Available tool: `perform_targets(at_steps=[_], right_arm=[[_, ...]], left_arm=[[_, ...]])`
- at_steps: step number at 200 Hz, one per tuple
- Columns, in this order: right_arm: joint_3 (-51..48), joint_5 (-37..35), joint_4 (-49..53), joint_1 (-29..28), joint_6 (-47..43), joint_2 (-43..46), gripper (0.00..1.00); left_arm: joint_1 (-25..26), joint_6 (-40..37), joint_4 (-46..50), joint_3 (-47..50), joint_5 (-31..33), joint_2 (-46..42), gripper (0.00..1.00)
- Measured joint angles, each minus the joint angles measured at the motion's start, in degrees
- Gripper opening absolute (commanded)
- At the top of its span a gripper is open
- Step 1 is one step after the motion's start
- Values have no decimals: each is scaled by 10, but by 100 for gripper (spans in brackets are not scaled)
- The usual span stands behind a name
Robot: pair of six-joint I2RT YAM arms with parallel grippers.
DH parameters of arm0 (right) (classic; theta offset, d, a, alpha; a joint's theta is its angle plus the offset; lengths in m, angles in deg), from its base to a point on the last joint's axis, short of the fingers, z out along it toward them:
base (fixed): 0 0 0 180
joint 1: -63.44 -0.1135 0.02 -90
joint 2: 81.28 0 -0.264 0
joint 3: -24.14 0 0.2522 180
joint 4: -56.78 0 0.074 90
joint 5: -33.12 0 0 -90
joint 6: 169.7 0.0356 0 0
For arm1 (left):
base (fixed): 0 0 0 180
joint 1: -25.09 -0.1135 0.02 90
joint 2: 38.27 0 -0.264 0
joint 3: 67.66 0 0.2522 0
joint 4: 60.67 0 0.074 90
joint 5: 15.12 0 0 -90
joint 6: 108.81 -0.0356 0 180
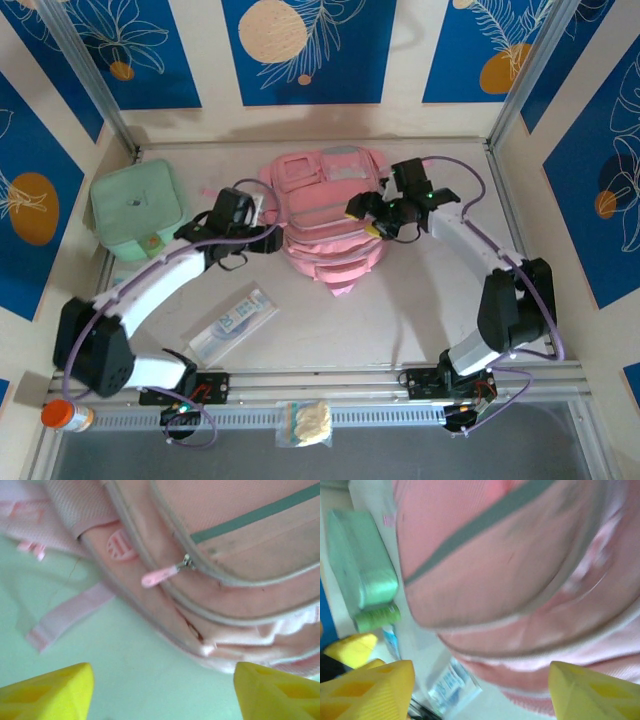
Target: Pack the student bag
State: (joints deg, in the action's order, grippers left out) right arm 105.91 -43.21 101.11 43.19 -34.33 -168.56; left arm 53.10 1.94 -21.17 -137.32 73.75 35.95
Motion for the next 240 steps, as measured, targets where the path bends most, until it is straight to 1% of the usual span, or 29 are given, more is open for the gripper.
perform_targets(at_steps=[17, 36, 57, 78, 88, 115, 132, 150, 194, 219, 240], right_arm=[[-21, -19, 10, -58, -15, 23, 78], [-29, -33, 17, -125, -26, 23, 78], [-30, -41, 13, -197, -38, 2, 78], [-29, -54, 8, -249, -53, -31, 78], [-28, -63, 7, -267, -57, -49, 78], [-29, -73, 3, -278, -54, -73, 77], [-33, -74, -14, -276, -48, -73, 77], [-35, -73, -22, -273, -42, -73, 77], [-52, -66, -42, -283, -25, -75, 77], [-58, -62, -55, -292, -13, -80, 77], [-68, -61, -61, -291, 6, -82, 77]], left_arm=[[0, 47, 34, 47, 2, -72, 82], [-2, 100, 72, 97, 2, -147, 85], [-10, 152, 121, 132, 14, -206, 87], [-13, 211, 157, 173, 44, -264, 94], [-13, 248, 175, 194, 63, -287, 99], [-16, 353, 229, 261, 113, -345, 99], [-18, 393, 258, 284, 138, -365, 99], [-21, 424, 275, 294, 156, -367, 100], [-22, 476, 264, 336, 140, -346, 99], [-22, 485, 229, 359, 112, -339, 100], [-15, 495, 219, 360, 108, -327, 100]])
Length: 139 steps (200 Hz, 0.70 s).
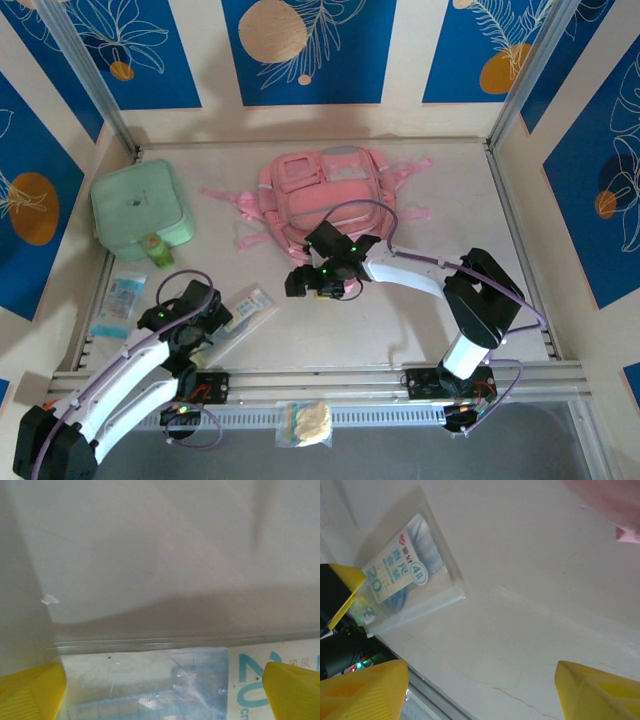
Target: Pack the student bag
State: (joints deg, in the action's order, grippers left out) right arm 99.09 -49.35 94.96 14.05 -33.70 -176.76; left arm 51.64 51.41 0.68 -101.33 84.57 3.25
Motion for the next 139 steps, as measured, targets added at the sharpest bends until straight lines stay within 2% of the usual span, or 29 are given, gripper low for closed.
perform_targets(at_steps=[16, 52, 72, 92, 111, 139], right_arm=[[-3, 3, -7, 0, 11, -3, 77], [4, 6, -28, 3, 35, -40, 76], [14, 6, -27, 3, 36, -49, 75], [22, 6, -29, 2, 40, -50, 74], [22, 5, -29, -7, 50, -50, 75], [22, 4, -30, -40, 71, -53, 75]], left_arm=[[22, 11, -2, 0, 8, 1, 99], [115, 49, -18, -3, 46, 29, 99], [134, 53, -22, -16, 56, 56, 100], [143, 53, -41, -38, 38, 61, 99], [122, 31, -54, -67, 30, 37, 99], [37, -15, -41, -68, 22, -10, 99]])
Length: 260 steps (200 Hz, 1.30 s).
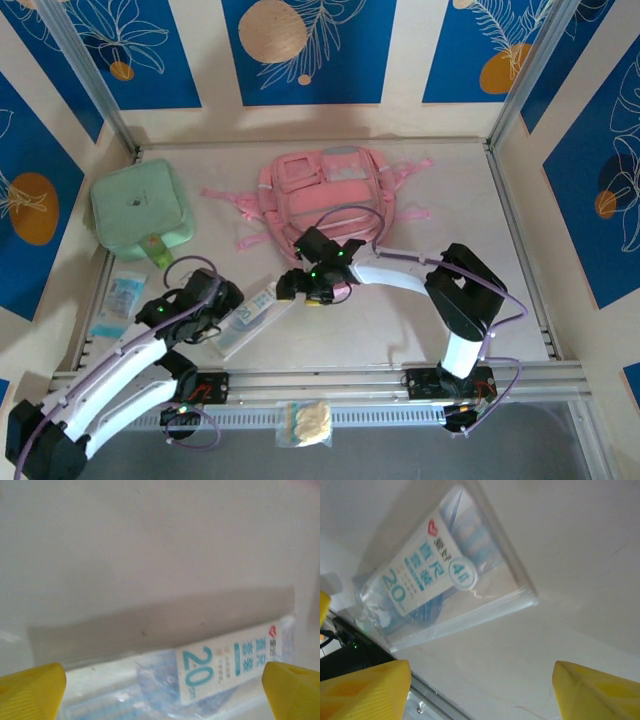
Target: Pack the student bag
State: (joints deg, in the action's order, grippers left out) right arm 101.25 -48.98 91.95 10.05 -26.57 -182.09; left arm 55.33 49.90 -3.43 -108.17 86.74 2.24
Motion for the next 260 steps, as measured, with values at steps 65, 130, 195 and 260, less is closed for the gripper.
perform_targets(at_steps=[65, 130, 195, 260], right_arm=[[2, 15, -38, -32, 49, -58, 75], [55, 10, -41, -18, 62, -95, 74], [209, 10, -40, 26, 28, -187, 74], [212, -7, 13, 45, -15, -149, 75]], left_arm=[[-100, -149, -116, 44, -125, 87, 99], [-121, -176, -146, 81, -159, 69, 84], [-70, -98, -194, 117, -197, 10, 80], [-14, -63, -212, 101, -227, 39, 80]])
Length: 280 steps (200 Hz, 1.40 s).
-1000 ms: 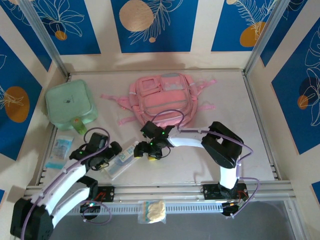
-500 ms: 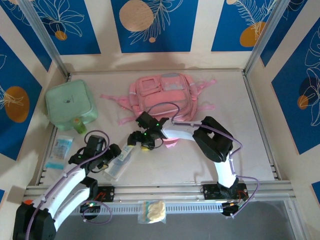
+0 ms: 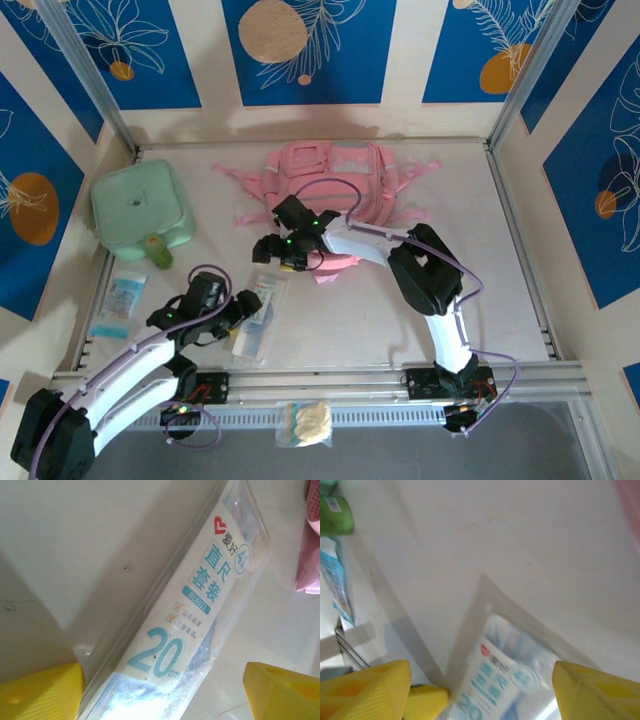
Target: Pack the student bag
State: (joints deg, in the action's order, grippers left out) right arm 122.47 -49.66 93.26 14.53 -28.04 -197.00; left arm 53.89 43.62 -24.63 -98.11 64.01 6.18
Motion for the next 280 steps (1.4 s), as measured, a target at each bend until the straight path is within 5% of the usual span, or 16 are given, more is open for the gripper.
perform_targets(at_steps=[66, 192, 223, 280], right_arm=[[-94, -3, 9, -70, 71, 30, 75], [-97, 50, -73, -68, 129, 14, 76], [-118, 70, -104, -69, 123, 25, 68], [-167, 89, -128, -65, 97, 38, 24]], left_arm=[[0, -23, 17, -3, 0, 31, 53], [31, -23, -6, -5, -17, 73, 19], [31, -25, -12, -5, -15, 89, 14], [31, -25, -20, -5, -15, 98, 12]])
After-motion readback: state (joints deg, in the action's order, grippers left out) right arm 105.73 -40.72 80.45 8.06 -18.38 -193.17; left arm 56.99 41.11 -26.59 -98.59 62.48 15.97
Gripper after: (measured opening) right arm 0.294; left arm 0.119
